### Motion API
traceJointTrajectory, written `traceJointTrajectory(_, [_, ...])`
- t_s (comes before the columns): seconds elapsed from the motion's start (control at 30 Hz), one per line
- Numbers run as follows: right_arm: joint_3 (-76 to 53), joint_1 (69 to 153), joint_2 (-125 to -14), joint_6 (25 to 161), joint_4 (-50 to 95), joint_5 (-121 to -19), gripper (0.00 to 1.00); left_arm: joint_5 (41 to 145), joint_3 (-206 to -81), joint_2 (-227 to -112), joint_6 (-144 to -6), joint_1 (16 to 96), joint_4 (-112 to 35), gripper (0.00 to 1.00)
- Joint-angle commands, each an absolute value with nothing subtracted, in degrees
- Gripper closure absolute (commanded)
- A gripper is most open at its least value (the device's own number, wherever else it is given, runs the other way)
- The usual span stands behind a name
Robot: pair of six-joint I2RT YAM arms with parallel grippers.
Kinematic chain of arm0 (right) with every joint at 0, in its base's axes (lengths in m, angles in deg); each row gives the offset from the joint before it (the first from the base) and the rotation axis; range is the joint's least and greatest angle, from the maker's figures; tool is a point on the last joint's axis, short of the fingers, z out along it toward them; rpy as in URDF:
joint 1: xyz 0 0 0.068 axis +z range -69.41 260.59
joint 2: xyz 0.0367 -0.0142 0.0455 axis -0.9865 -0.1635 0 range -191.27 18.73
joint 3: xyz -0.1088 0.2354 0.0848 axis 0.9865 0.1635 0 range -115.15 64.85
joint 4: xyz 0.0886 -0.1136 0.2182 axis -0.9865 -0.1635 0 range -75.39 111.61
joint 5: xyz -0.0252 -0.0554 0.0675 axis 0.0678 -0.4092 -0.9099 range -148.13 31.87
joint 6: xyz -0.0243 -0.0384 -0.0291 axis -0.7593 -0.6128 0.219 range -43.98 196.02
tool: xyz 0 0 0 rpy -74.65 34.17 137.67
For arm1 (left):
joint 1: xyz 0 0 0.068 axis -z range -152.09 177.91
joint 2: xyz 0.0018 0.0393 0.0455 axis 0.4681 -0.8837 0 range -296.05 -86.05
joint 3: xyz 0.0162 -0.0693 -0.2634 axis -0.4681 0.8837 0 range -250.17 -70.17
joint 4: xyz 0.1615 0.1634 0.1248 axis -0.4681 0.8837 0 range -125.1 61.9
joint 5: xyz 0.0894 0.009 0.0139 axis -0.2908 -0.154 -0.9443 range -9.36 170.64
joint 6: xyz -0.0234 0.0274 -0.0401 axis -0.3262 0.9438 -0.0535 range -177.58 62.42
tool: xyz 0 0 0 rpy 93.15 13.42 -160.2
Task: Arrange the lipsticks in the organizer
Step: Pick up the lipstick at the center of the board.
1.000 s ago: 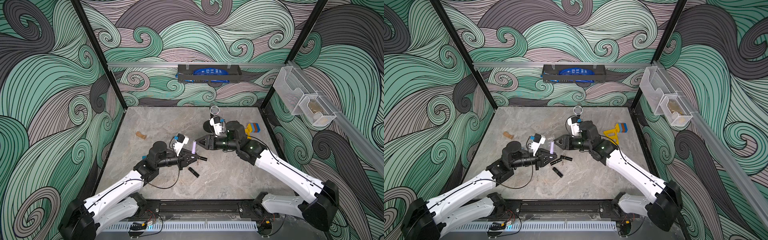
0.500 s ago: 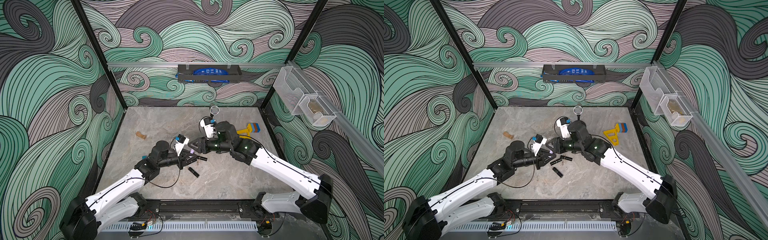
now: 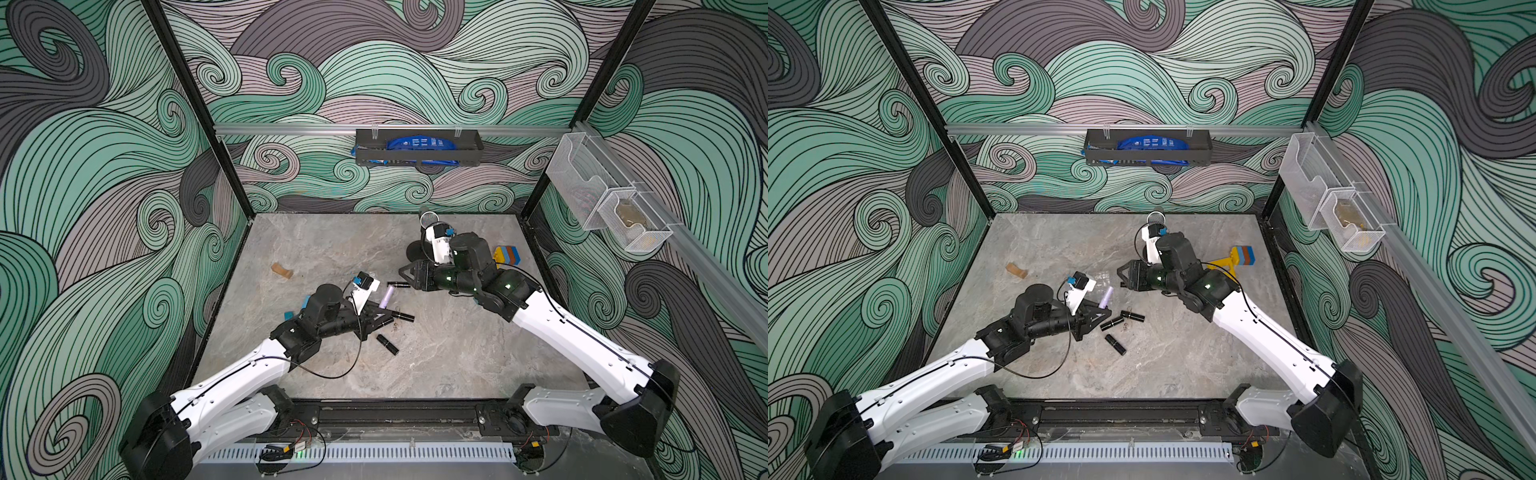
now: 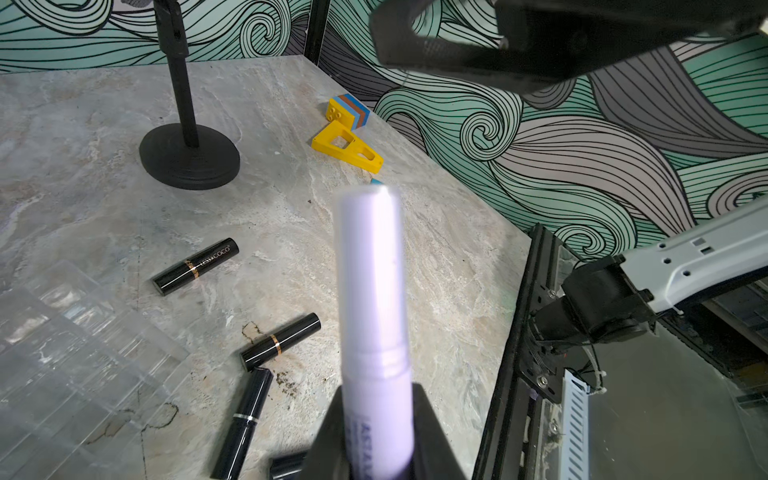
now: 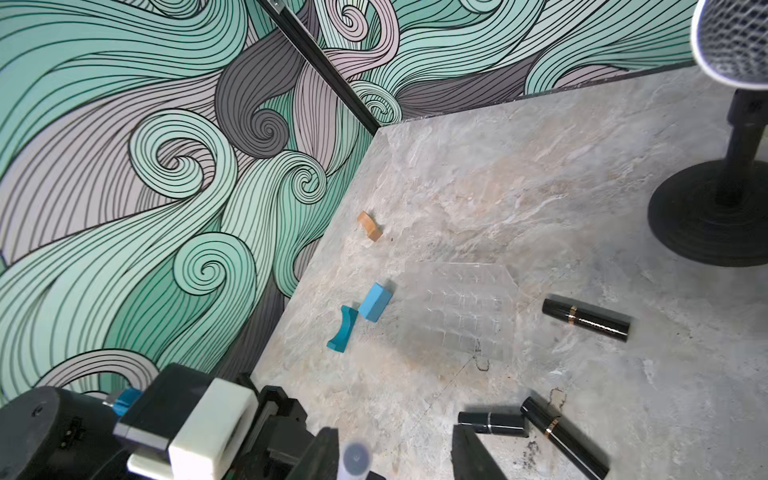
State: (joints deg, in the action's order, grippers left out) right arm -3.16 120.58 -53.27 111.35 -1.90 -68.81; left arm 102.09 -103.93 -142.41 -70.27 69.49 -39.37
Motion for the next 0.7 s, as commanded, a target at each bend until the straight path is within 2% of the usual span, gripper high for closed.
traceJointTrajectory(0.0, [-0.90, 124.07, -54.58, 114.07, 1.38, -72.68, 0.51, 99.89, -106.35, -141.60, -67.40, 71.09, -39.96, 0.97])
traceJointTrajectory(0.1, [-0.43, 126.14, -56.13, 115.85, 3.38, -72.78, 0.52, 98.17, -106.83, -141.78, -66.07, 72.12, -38.63, 0.97])
traceJointTrajectory(0.3, [0.60, 126.19, -58.19, 118.10, 4.41, -76.75, 0.62, 96.50, -107.43, -140.54, -64.45, 74.01, -38.03, 0.97])
traceJointTrajectory(0.47, [1.95, 125.92, -57.96, 119.26, 6.23, -77.61, 0.81, 95.35, -107.45, -140.47, -64.15, 74.05, -37.61, 0.96])
traceJointTrajectory(0.53, [2.45, 125.78, -57.91, 119.61, 7.17, -78.09, 0.85, 95.24, -107.52, -140.26, -64.50, 74.10, -37.48, 0.95])
traceJointTrajectory(0.63, [2.71, 125.44, -58.66, 120.23, 8.72, -79.02, 0.89, 94.22, -107.44, -139.70, -65.26, 74.06, -37.59, 0.85])
traceJointTrajectory(0.67, [2.59, 125.13, -58.88, 120.44, 9.11, -79.42, 0.90, 93.58, -107.48, -139.45, -65.54, 74.05, -37.10, 0.75])
